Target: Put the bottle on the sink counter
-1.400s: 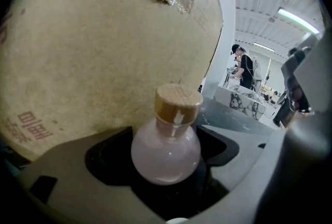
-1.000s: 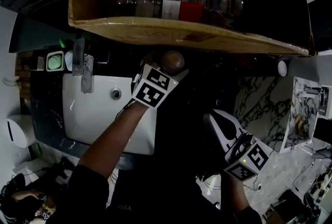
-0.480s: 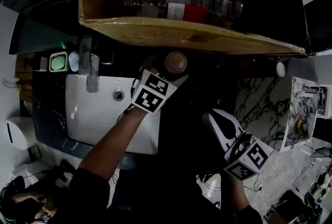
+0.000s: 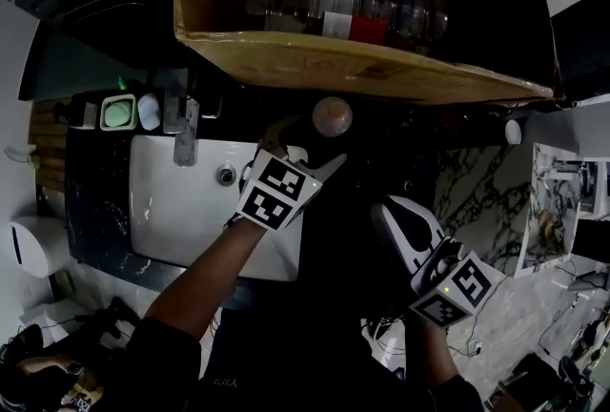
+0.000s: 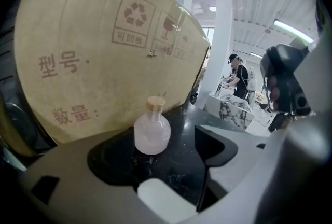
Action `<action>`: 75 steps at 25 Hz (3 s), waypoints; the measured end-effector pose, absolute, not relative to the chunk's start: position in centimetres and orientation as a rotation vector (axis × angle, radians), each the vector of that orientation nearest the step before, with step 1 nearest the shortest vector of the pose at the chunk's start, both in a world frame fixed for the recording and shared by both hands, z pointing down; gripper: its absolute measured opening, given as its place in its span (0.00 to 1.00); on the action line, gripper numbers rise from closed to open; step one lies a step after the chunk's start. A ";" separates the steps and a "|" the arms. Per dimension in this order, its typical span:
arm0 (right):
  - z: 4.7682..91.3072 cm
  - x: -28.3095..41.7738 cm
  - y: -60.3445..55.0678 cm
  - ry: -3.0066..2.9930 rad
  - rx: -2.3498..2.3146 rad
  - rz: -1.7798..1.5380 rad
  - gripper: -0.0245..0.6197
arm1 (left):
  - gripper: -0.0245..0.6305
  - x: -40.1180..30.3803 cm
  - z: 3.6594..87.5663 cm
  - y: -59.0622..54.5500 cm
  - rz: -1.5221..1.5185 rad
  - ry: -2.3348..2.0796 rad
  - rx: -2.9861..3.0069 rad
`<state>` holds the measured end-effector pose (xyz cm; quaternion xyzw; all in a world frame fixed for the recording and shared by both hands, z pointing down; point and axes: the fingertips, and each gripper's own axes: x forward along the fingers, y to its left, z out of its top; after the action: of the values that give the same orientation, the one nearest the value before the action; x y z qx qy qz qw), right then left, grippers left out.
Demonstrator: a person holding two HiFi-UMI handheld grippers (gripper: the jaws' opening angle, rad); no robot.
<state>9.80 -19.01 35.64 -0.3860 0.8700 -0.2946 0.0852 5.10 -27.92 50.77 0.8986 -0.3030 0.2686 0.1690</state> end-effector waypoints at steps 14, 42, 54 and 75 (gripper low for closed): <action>33.0 8.2 -18.0 2.636 -1.165 -0.766 0.08 | 0.37 3.5 44.6 -24.6 0.629 -0.875 2.639; 27.8 3.4 -14.1 2.682 -1.099 -0.615 0.08 | 0.06 -0.6 35.3 -19.3 0.468 -0.920 2.776; 27.1 2.2 -12.2 2.726 -1.118 -0.561 0.08 | 0.05 -2.2 33.2 -17.4 0.430 -0.909 2.814; 27.3 1.7 -11.0 2.747 -1.144 -0.547 0.08 | 0.05 -2.8 32.2 -15.9 0.426 -0.896 2.843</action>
<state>1.66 -10.97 27.33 -0.3775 0.9064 -0.1806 0.0580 -2.79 -15.95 32.21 0.9422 -0.2968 0.1412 0.0650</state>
